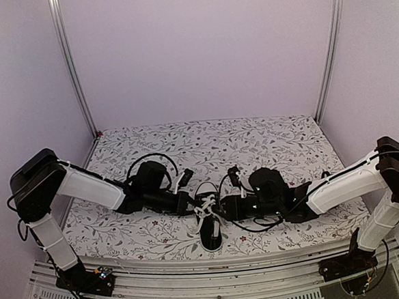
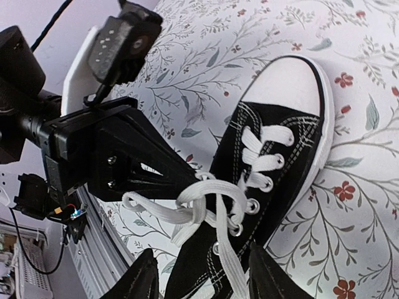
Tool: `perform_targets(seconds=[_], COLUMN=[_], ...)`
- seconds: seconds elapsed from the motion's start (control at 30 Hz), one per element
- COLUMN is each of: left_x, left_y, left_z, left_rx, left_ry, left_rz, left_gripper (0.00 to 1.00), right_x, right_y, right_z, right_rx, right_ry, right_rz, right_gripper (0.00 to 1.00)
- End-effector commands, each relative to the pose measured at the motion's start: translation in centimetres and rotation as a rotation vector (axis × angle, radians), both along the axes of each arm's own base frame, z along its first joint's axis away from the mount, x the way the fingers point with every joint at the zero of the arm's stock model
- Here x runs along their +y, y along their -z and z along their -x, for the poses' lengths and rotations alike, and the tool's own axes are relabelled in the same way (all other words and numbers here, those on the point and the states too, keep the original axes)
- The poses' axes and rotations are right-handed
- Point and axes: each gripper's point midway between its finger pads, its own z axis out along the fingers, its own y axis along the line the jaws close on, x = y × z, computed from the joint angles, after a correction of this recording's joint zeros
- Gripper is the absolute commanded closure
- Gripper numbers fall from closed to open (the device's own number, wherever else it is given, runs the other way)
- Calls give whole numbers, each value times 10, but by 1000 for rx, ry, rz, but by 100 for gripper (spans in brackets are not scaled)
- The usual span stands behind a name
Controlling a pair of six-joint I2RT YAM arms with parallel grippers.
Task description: Tie the shoes
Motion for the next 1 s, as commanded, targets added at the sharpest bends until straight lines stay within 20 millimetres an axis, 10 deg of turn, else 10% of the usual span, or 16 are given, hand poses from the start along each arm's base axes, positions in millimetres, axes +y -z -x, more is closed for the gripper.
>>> perform_targets(seconds=[0.0, 0.57, 0.87, 0.97], left_x=[2, 0, 2, 3], left_y=[-11, -8, -7, -5], left_z=[-5, -4, -5, -5], left_rx=[-20, -9, -12, -14], left_ry=[-7, 2, -6, -10], left_rz=[26, 23, 15, 3], left_gripper=[100, 100, 100, 100], right_x=[13, 60, 51, 42], right_y=[-19, 7, -1, -10], right_z=[-2, -13, -22, -24], right_rx=[-124, -246, -241, -231], right_ry=[-44, -116, -29, 19], right_rz=[87, 359, 365, 354], right_gripper=[46, 39, 95, 98])
